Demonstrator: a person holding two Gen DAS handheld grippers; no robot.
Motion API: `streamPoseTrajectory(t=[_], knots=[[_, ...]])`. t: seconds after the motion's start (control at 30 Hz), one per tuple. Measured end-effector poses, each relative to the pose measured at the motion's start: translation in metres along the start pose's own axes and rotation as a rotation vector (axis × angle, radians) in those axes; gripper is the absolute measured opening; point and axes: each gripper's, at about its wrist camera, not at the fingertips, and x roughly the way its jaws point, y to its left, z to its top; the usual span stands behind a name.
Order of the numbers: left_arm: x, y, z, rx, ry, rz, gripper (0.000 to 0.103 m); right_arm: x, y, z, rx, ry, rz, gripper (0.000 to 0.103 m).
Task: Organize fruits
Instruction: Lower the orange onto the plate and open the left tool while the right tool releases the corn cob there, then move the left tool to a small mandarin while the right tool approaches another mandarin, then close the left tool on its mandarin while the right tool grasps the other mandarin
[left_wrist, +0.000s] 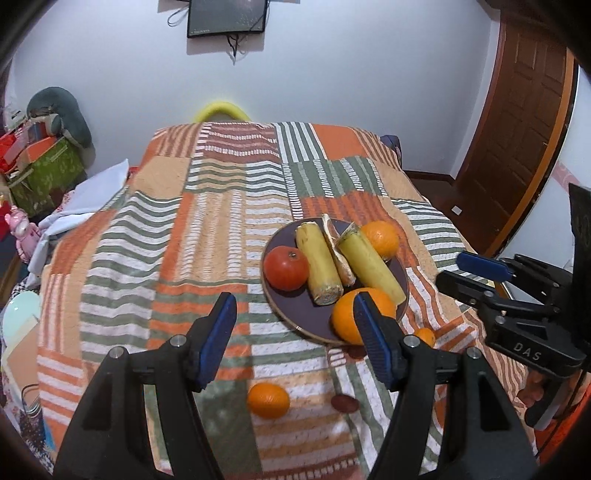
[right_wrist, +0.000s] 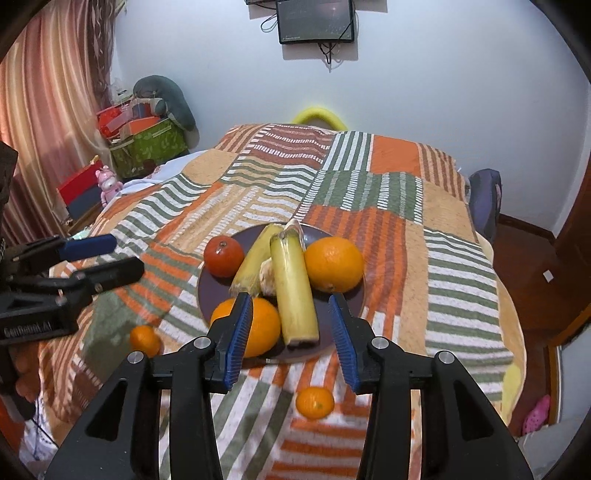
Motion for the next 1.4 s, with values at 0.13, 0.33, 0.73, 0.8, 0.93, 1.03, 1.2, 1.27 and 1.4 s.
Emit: streamPoseTrajectory(t=[0.13, 0.33, 0.73, 0.8, 0.93, 1.03, 1.2, 1.27, 1.4], knots=[[-0.012, 0.005, -0.008, -0.002, 0.002, 0.017, 0.065, -0.013, 0.000, -0.009, 0.004, -0.005, -0.013, 0.046], [-0.017, 0.015, -0.031, 0.003, 0.041, 0.047, 0.065, -0.022, -0.003, -0.027, 0.006, 0.020, -0.032, 0.050], [0.015, 0.035, -0.079, -0.033, 0.161, 0.050, 0.065, 0.005, -0.015, -0.073, 0.003, 0.160, -0.079, 0.058], [0.020, 0.035, -0.084, -0.034, 0.172, 0.045, 0.065, 0.010, -0.018, -0.078, 0.013, 0.174, -0.075, 0.058], [0.032, 0.032, -0.090, -0.021, 0.189, 0.035, 0.065, 0.023, -0.022, -0.082, 0.046, 0.203, -0.034, 0.057], [0.039, 0.031, -0.091, -0.019, 0.193, 0.029, 0.063, 0.032, -0.022, -0.083, 0.061, 0.214, -0.017, 0.056], [0.053, 0.031, -0.089, -0.028, 0.209, 0.000, 0.050, 0.042, -0.018, -0.084, 0.050, 0.230, -0.015, 0.046], [0.055, 0.030, -0.088, -0.027, 0.208, -0.005, 0.049, 0.046, -0.019, -0.085, 0.054, 0.232, -0.017, 0.044], [0.060, 0.027, -0.087, -0.026, 0.210, -0.033, 0.037, 0.048, -0.021, -0.083, 0.073, 0.221, 0.015, 0.044]])
